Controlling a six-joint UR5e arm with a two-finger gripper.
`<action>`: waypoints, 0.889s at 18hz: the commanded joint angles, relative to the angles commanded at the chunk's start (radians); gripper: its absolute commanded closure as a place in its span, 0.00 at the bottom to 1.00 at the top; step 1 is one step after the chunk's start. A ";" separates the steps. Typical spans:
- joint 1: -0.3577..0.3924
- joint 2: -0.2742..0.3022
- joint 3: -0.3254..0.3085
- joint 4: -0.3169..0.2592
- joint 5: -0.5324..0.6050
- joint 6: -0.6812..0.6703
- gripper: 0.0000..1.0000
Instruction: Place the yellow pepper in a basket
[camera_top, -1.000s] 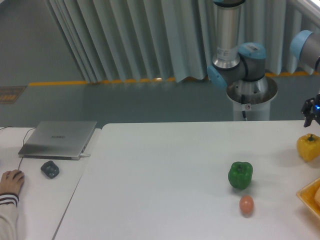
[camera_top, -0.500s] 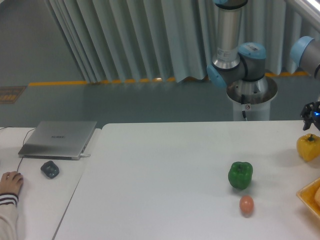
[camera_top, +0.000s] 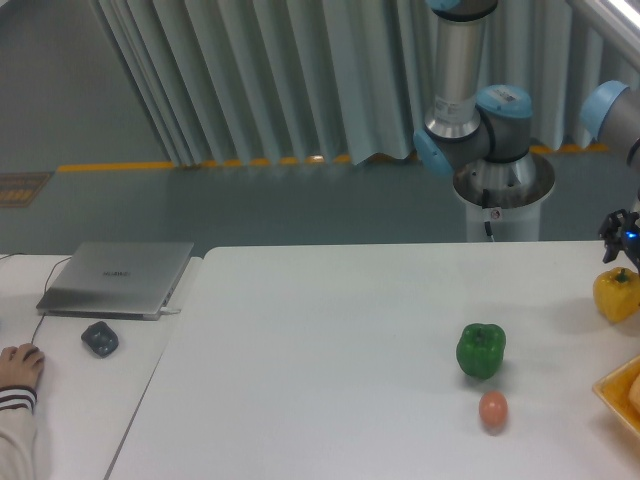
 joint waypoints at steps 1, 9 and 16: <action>-0.008 -0.002 0.005 0.000 0.012 -0.003 0.00; -0.006 -0.017 -0.002 0.002 0.012 -0.002 0.00; -0.006 -0.018 -0.011 0.003 0.011 0.000 0.00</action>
